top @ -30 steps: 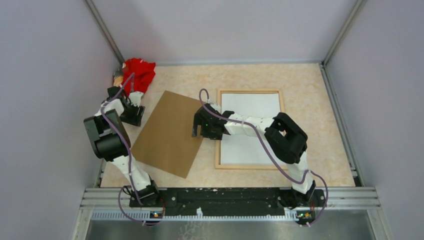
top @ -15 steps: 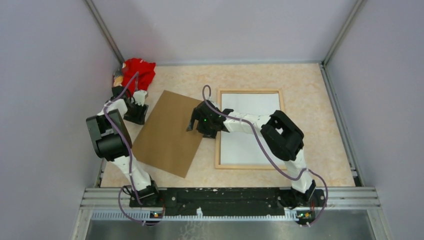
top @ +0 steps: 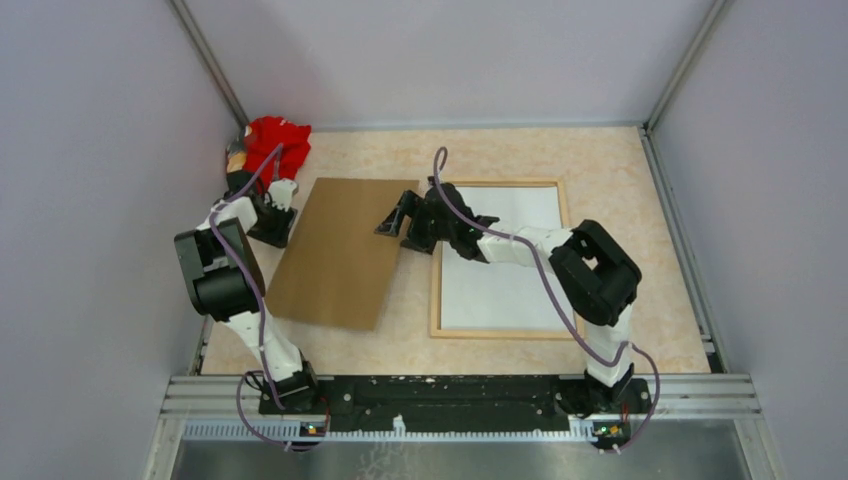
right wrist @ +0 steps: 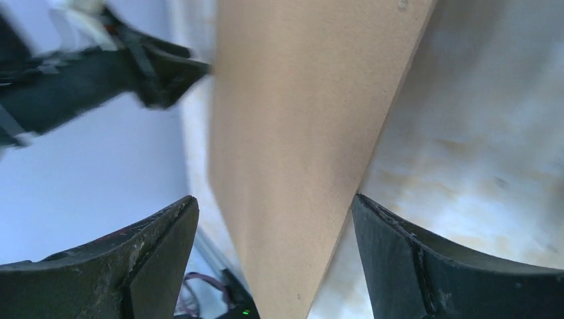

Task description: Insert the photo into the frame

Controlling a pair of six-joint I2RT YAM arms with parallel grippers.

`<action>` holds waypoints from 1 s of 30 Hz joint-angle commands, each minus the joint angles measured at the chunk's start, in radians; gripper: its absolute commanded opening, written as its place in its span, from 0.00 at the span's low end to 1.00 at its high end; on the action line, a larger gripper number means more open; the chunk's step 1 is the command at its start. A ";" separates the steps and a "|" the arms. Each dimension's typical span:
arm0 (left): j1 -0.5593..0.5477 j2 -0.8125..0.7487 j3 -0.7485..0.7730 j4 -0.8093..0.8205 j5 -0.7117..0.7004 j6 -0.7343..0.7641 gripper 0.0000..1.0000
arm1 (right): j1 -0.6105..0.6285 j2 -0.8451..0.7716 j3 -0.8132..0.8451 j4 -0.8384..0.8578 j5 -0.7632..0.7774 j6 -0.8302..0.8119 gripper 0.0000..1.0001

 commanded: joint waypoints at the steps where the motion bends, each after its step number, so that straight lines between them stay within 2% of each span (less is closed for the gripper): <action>1: -0.064 0.077 -0.052 -0.154 0.156 -0.036 0.60 | 0.033 -0.109 0.026 0.569 -0.233 0.044 0.83; 5: -0.066 0.080 -0.042 -0.171 0.168 -0.037 0.59 | 0.033 -0.085 -0.007 0.769 -0.295 0.115 0.81; 8: -0.065 0.078 -0.032 -0.181 0.175 -0.037 0.60 | 0.032 -0.042 0.022 0.792 -0.324 0.159 0.81; 16: -0.065 0.056 -0.033 -0.190 0.187 -0.037 0.60 | 0.032 -0.040 0.041 0.603 -0.269 0.118 0.81; 21: -0.055 0.048 -0.010 -0.184 0.177 -0.048 0.62 | 0.031 -0.128 0.032 0.312 -0.151 0.039 0.78; 23: -0.055 0.042 0.009 -0.189 0.187 -0.050 0.63 | 0.031 -0.160 0.007 0.259 -0.098 0.028 0.71; 25: -0.057 0.032 0.035 -0.196 0.199 -0.056 0.64 | 0.031 -0.173 0.006 0.191 -0.053 0.033 0.59; 27: -0.056 0.018 0.068 -0.212 0.215 -0.060 0.67 | 0.030 -0.169 0.025 0.124 -0.025 0.038 0.44; 30: -0.058 -0.009 0.157 -0.264 0.250 -0.061 0.78 | 0.016 -0.143 0.066 0.067 -0.030 0.057 0.17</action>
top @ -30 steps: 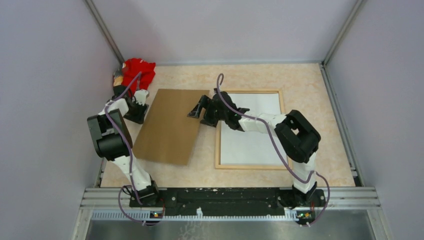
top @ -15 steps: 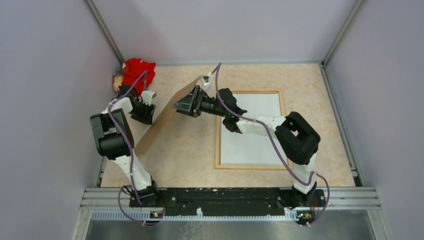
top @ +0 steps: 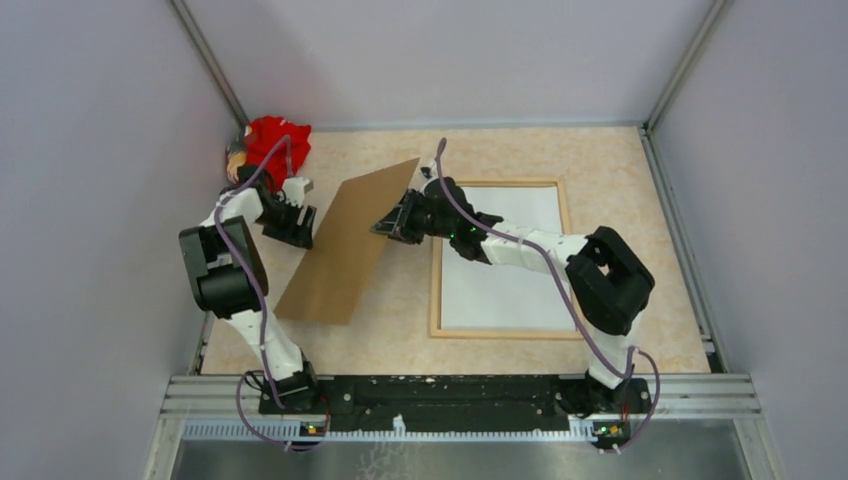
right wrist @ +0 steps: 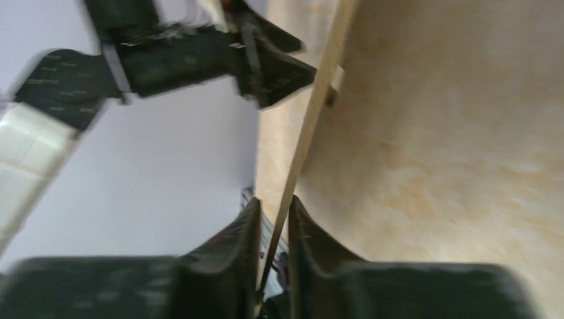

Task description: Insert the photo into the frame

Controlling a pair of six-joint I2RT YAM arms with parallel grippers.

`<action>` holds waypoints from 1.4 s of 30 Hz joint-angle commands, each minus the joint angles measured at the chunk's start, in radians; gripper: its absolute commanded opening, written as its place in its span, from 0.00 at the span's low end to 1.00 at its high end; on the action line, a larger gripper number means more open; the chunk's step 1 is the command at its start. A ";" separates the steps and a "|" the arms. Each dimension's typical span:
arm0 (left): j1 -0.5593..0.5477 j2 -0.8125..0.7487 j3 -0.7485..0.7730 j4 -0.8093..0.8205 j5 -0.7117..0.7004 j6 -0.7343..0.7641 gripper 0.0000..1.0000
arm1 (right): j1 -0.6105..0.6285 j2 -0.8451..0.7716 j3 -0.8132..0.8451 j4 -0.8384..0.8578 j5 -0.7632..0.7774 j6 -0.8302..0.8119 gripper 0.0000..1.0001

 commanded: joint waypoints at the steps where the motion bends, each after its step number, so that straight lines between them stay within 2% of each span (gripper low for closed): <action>1: -0.009 -0.025 0.148 -0.133 0.111 -0.025 0.84 | -0.024 -0.025 0.083 -0.105 0.038 0.015 0.09; 2: -0.009 -0.037 0.194 -0.151 0.124 -0.021 0.97 | -0.036 -0.014 0.101 -0.113 0.023 0.022 0.01; 3: -0.009 -0.054 0.235 -0.169 0.143 -0.013 0.98 | -0.050 -0.003 0.122 -0.123 0.010 0.028 0.00; 5: -0.002 -0.095 0.310 -0.182 0.213 0.018 0.99 | -0.080 0.016 0.170 -0.141 -0.008 0.019 0.00; 8: 0.006 -0.178 0.335 -0.152 0.352 0.113 0.99 | -0.138 0.044 0.269 -0.229 -0.028 0.002 0.00; 12: 0.003 -0.328 0.285 -0.224 0.594 0.350 0.99 | -0.226 0.044 0.343 -0.279 -0.110 0.072 0.00; 14: -0.007 -0.408 0.214 -0.308 0.654 0.548 0.99 | -0.260 0.020 0.342 -0.279 -0.122 0.121 0.00; 16: -0.014 -0.491 0.141 -0.374 0.675 0.705 0.99 | -0.286 0.005 0.360 -0.311 -0.127 0.157 0.00; 21: -0.016 -0.680 -0.001 -0.435 0.663 0.852 0.99 | -0.354 0.002 0.407 -0.324 -0.219 0.261 0.00; 26: -0.017 -0.834 -0.115 -0.475 0.624 1.045 0.99 | -0.398 -0.042 0.385 -0.322 -0.261 0.287 0.00; 29: -0.024 -0.896 -0.196 -0.397 0.587 1.102 0.99 | -0.406 -0.070 0.355 -0.293 -0.287 0.316 0.00; 36: -0.029 -1.024 -0.393 0.025 0.557 1.037 0.98 | -0.404 -0.140 0.254 -0.218 -0.345 0.368 0.00; 42: -0.049 -1.053 -0.432 0.250 0.589 0.936 0.83 | -0.382 -0.180 0.222 -0.237 -0.341 0.361 0.00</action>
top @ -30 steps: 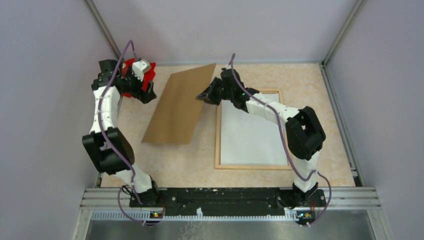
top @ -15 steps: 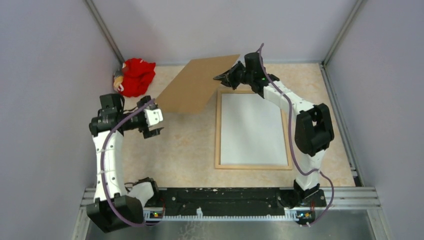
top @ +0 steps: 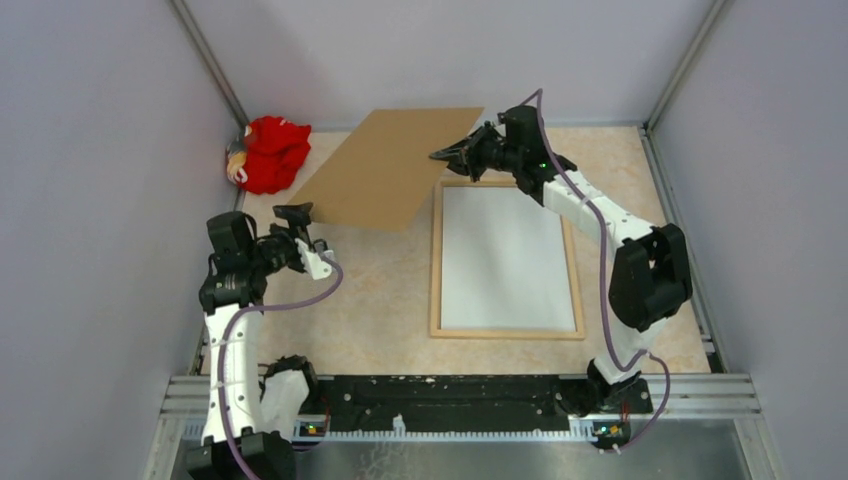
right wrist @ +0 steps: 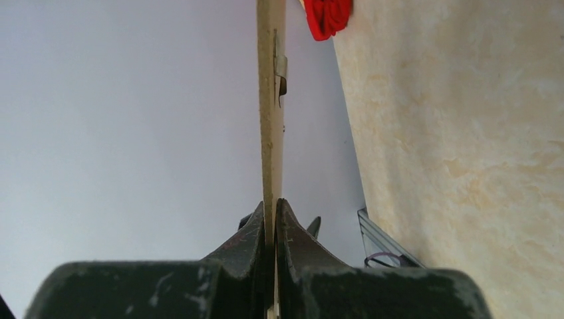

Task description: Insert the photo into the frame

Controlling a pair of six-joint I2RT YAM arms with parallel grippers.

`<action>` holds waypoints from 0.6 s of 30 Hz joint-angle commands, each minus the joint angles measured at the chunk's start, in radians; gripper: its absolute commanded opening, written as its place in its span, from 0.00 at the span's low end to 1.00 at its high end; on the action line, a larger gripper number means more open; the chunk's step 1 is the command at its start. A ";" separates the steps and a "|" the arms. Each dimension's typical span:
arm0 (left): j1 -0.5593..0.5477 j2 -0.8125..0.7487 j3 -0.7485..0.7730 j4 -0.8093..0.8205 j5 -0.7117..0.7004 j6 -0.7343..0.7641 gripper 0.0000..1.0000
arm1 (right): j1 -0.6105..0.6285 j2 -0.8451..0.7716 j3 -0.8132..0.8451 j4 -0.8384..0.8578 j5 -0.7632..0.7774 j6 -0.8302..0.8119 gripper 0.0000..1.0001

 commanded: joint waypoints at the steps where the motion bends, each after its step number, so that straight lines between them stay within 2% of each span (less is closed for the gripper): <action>1: -0.019 -0.015 -0.005 0.263 0.072 -0.059 0.82 | 0.022 -0.089 0.013 0.092 -0.056 0.045 0.00; 6: -0.047 -0.015 -0.004 0.293 0.065 -0.083 0.77 | 0.052 -0.078 0.025 0.090 -0.062 0.047 0.00; 8: -0.052 -0.015 -0.005 0.266 0.063 -0.053 0.69 | 0.055 -0.080 0.021 0.097 -0.064 0.051 0.00; 16: -0.055 -0.017 0.005 0.342 0.050 -0.082 0.04 | 0.055 -0.071 0.064 0.033 -0.100 -0.051 0.01; 17: -0.055 -0.020 0.003 0.379 0.050 -0.107 0.00 | 0.054 -0.066 0.074 0.016 -0.115 -0.076 0.04; 18: -0.055 -0.024 -0.002 0.425 0.043 -0.144 0.00 | 0.054 -0.061 0.077 0.009 -0.129 -0.100 0.08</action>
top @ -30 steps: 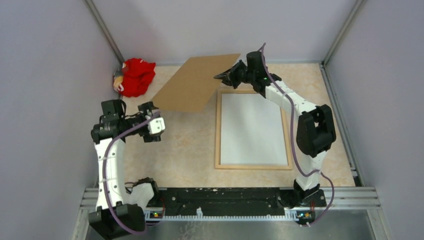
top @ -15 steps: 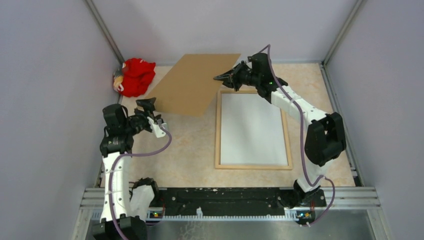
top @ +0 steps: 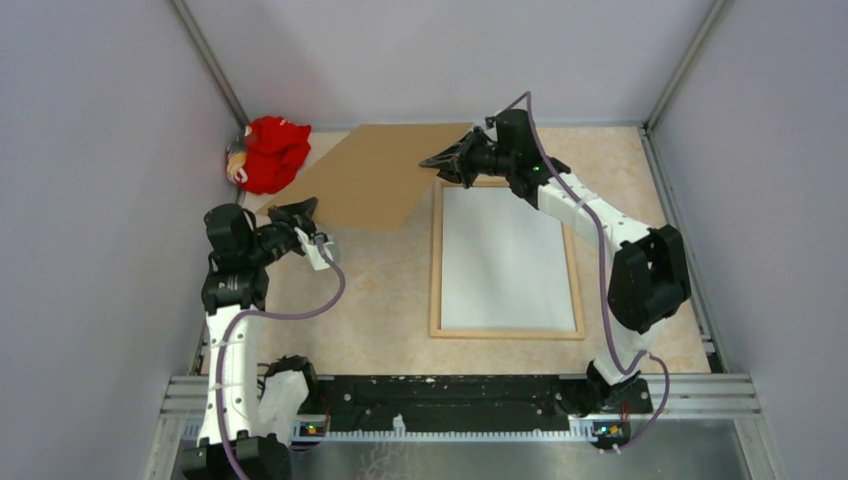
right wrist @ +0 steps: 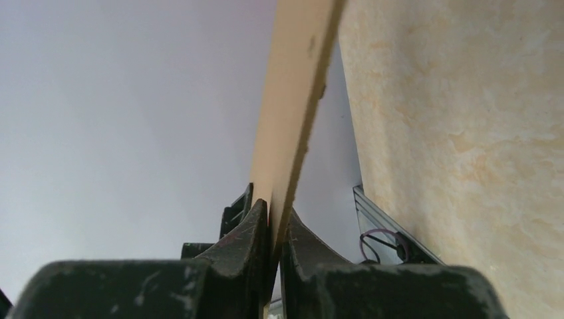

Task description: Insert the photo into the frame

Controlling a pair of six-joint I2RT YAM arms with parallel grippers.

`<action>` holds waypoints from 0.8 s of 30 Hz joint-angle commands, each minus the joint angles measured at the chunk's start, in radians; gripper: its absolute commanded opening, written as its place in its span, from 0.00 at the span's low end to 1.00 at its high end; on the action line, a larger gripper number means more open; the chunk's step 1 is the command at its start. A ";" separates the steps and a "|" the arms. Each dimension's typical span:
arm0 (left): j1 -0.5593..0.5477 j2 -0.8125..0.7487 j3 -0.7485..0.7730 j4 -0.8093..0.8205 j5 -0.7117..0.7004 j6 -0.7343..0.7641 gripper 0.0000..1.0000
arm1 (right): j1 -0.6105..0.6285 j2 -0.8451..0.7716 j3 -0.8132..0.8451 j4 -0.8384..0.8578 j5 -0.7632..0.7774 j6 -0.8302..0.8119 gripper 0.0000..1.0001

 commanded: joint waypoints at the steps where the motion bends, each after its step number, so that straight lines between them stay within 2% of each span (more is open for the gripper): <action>1: -0.006 -0.022 -0.008 0.222 0.031 -0.112 0.00 | 0.003 -0.048 0.077 0.030 -0.109 -0.127 0.13; 4: -0.006 -0.022 0.001 0.393 -0.013 -0.285 0.00 | -0.011 -0.040 0.110 -0.057 -0.146 -0.308 0.34; 6: -0.005 -0.006 0.049 0.395 -0.044 -0.337 0.00 | -0.035 -0.041 0.149 -0.149 -0.163 -0.455 0.48; 9: -0.004 0.039 0.166 0.247 -0.063 -0.350 0.00 | -0.086 -0.059 0.197 -0.281 -0.188 -0.687 0.67; 13: -0.002 0.118 0.327 -0.008 -0.014 -0.258 0.00 | -0.111 -0.141 0.220 -0.442 -0.075 -1.088 0.88; 16: -0.003 0.177 0.451 -0.189 0.040 -0.195 0.00 | -0.111 -0.259 0.115 -0.400 0.004 -1.318 0.98; 20: -0.003 0.248 0.585 -0.428 0.119 -0.122 0.00 | -0.109 -0.330 0.110 -0.422 -0.011 -1.514 0.99; 24: -0.004 0.259 0.638 -0.570 0.176 -0.016 0.00 | -0.077 -0.453 -0.020 -0.298 -0.056 -1.719 0.99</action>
